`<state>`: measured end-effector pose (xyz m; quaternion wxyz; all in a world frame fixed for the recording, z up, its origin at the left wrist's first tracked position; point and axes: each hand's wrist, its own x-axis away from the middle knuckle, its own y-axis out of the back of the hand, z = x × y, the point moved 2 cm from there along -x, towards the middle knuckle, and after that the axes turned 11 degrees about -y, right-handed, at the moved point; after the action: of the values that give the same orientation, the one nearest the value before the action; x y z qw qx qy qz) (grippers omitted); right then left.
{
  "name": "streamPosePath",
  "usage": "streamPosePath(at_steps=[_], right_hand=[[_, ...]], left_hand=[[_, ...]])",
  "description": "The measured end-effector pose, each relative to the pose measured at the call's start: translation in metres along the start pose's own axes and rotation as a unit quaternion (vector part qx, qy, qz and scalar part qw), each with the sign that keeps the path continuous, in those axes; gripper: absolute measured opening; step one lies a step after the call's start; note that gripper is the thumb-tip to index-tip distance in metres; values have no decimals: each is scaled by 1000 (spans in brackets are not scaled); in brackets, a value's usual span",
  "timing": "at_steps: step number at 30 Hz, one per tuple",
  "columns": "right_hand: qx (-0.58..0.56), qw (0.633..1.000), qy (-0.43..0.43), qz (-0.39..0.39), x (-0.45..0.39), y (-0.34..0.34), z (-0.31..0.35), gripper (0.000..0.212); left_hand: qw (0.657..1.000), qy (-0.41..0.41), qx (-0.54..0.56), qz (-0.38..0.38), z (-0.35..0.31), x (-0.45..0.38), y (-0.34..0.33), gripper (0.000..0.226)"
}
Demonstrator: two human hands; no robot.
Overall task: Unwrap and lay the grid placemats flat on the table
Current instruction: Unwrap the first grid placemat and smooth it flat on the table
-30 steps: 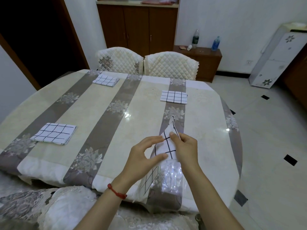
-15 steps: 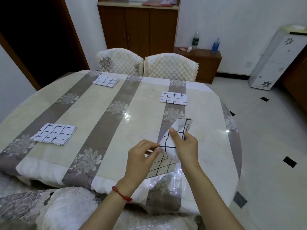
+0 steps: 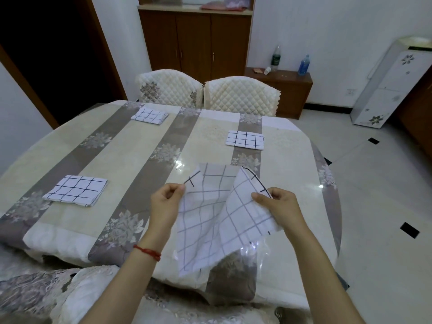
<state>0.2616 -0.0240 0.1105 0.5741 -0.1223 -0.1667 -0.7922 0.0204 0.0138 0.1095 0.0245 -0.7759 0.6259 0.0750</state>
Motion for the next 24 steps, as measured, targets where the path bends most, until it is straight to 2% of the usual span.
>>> streamPosePath(at_steps=[2,5,9,14,18,24], right_hand=[[46,999,5,-14,-4,9,0,25],[93,994,14,-49,-11,19,0,31],[131,987,30,-85,-15,27,5,25],[192,978,52,-63,-13,21,7,5],[222,968,106,-54,-8,0,16,39],[184,957,225,29,11,-41,55,63]], left_hand=[[1000,7,-1,-7,2,-10,8,21],[1000,6,-9,-10,1,-20,19,19],[1000,1,-7,-22,-4,-30,28,21],[1000,-30,-4,-4,-16,-34,26,21],[996,-82,-21,37,-34,-33,10,20],[982,-132,-15,137,-62,-32,-14,23]])
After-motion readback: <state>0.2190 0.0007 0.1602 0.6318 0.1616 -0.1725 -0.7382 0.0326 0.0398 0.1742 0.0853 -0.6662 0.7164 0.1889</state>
